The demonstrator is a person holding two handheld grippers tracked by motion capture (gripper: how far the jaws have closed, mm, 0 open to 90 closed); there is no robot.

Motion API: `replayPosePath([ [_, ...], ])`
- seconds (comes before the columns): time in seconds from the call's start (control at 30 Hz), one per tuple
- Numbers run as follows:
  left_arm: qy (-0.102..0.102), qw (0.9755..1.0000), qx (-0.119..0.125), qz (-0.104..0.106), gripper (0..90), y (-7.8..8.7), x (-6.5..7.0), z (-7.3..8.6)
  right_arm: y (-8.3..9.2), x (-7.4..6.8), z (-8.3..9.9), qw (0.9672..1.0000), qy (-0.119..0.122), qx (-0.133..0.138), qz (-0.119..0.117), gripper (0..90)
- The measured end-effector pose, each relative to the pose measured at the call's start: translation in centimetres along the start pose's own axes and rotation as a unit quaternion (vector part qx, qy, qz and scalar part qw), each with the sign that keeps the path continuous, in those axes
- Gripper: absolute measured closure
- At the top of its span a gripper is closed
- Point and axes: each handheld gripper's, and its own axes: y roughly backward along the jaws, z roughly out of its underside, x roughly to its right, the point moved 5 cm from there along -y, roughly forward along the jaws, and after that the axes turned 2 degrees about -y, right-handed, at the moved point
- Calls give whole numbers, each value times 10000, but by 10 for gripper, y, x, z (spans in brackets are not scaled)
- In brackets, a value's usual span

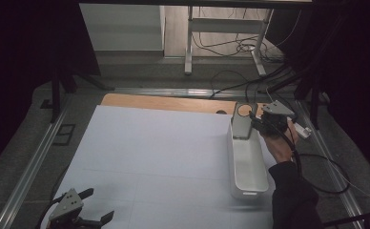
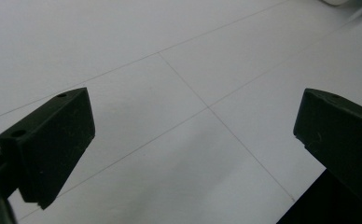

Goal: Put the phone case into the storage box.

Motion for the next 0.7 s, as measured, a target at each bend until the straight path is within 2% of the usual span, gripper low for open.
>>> replayPosePath([
  [0.37,-72,10000,-42,-10,0,-1,1,0,16,2,-1,9989,-409,-75,-225,313],
  [0.5,-100,9999,-25,-69,0,-1,0,0,21,2,1,9988,-409,-117,-247,302],
  [0.7,-109,9999,-47,-58,0,-1,1,0,30,-1,1,9976,-510,-157,-444,297],
])
